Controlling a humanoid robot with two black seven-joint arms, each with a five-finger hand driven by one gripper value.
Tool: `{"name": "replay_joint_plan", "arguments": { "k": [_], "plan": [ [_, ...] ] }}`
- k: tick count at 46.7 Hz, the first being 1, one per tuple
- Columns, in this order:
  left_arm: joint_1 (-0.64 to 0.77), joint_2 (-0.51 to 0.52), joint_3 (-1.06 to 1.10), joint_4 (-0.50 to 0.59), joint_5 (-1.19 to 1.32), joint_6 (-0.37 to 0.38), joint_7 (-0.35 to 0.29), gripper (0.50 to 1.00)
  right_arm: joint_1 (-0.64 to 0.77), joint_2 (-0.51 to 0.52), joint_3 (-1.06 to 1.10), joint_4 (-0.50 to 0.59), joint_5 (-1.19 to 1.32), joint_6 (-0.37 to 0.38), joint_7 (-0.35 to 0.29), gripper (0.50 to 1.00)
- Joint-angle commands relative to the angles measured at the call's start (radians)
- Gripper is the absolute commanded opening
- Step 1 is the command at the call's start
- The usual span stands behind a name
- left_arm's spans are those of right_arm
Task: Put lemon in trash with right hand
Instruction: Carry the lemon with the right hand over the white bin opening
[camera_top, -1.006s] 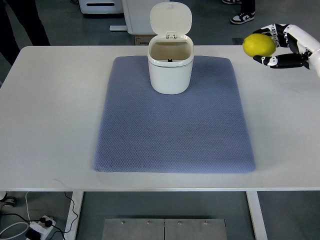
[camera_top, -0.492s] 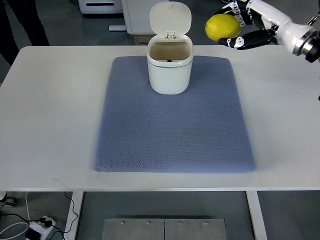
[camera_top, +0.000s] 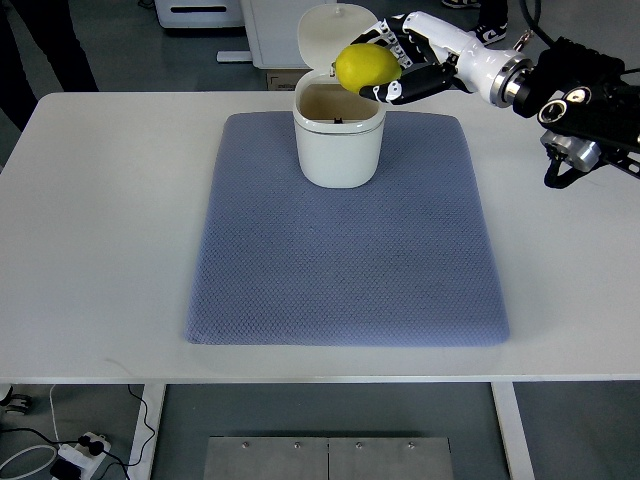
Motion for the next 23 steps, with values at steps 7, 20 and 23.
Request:
{"name": "replay_joint_plan", "arguments": {
  "k": [7,20,23],
  "plan": [
    [0.0,0.0,0.0,0.0,0.0,-0.001,0.0,1.0,0.007,0.082,-0.005,-0.075,0.023,0.0,-0.035,0.5],
    [0.0,0.0,0.0,0.0,0.0,0.0,0.0,1.0,0.029,0.182,-0.058,-0.173,0.091,0.005,-0.076,0.5],
    [0.0,0.0,0.0,0.0,0.0,0.0,0.0,1.0,0.027,0.198,-0.07,-0.193,0.092,0.005,-0.101,0.5]
  ]
}}
